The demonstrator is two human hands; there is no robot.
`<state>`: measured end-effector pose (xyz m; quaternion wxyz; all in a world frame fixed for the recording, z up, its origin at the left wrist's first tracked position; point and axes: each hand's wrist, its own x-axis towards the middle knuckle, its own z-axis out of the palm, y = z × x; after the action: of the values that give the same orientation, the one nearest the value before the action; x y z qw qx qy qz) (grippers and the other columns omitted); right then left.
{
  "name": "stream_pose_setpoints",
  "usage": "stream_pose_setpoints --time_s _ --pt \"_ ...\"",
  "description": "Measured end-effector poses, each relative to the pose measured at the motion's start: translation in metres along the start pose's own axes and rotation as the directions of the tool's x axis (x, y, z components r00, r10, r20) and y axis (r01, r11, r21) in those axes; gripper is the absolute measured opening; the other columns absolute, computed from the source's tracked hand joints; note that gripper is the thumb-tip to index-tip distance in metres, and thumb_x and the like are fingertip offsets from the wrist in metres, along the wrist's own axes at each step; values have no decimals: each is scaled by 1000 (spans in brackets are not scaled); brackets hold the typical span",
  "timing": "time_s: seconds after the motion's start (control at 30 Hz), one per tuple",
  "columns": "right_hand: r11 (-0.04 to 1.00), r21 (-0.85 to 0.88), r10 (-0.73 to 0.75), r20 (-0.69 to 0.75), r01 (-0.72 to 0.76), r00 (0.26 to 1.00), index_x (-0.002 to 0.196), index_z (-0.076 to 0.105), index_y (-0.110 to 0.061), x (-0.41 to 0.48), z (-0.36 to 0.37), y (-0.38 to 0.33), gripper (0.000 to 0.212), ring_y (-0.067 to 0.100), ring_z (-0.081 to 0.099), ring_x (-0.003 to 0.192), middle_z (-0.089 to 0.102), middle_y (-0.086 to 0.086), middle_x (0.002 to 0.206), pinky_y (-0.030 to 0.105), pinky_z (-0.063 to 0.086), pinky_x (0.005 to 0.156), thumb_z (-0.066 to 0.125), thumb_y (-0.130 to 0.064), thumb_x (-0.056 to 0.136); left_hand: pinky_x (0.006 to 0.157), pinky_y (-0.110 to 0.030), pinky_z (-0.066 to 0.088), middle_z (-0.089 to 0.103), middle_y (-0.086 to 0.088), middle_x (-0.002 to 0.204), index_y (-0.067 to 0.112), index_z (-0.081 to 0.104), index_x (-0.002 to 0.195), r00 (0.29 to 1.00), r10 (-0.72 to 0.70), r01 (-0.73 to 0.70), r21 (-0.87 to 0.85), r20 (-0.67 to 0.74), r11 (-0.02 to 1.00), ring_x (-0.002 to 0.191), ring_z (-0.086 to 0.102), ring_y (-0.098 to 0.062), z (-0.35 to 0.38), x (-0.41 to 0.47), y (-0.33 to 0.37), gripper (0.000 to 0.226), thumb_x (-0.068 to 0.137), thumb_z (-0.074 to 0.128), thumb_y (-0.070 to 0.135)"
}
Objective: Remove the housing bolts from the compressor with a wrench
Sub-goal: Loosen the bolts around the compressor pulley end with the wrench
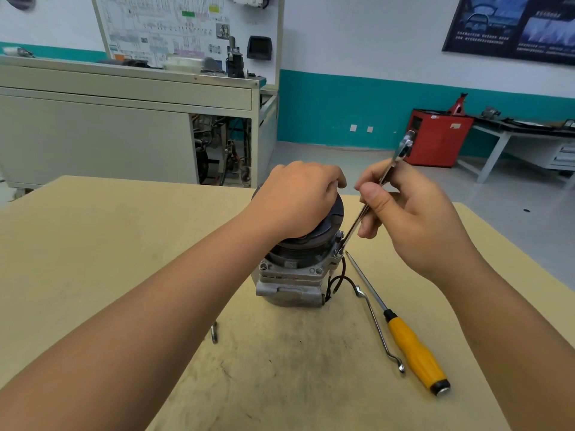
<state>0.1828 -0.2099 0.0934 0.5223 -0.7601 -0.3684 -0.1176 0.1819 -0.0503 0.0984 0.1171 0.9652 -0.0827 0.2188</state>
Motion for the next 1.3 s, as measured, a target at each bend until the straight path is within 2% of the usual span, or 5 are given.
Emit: stream_pose_setpoints --time_s 0.47,0.63,0.8,1.1,1.3 --pt "997 78 -21 89 14 996 84 57 -18 1 10 -10 23 13 64 52 65 4 73 24 53 53 48 0 95 72 -34 27 31 13 64 30 24 61 1000 -14 14 -20 -5 1000 78 38 -22 -3 1 1 38 95 37 19" --pt "995 93 -46 83 38 996 84 53 -21 -15 13 -5 7 5 53 57 58 -2 74 19 46 58 48 -24 88 74 -34 30 41 10 68 31 38 78 1000 -11 10 -46 -15 999 84 45 -23 0 1 0 24 100 35 22" --pt "985 152 -70 -47 77 996 86 60 -20 -27 8 3 11 6 53 52 63 3 76 15 46 56 49 -15 86 96 -40 39 64 2 122 26 57 123 1000 -15 15 -16 15 1000 114 53 -25 0 0 -1 33 102 31 23" --pt "940 341 53 -67 -27 996 91 50 -14 -17 -1 9 17 12 57 50 69 0 71 21 49 53 43 -27 84 98 -42 39 63 2 123 26 57 124 999 -24 24 -4 27 1000 115 53 -24 1 1 0 34 102 31 23" --pt "993 115 33 -4 -32 999 80 47 -18 -5 16 16 18 6 49 52 59 -5 61 18 42 56 46 -13 97 92 -39 39 64 0 119 25 57 122 1000 -20 20 0 13 1000 112 54 -25 0 1 1 33 102 31 23"
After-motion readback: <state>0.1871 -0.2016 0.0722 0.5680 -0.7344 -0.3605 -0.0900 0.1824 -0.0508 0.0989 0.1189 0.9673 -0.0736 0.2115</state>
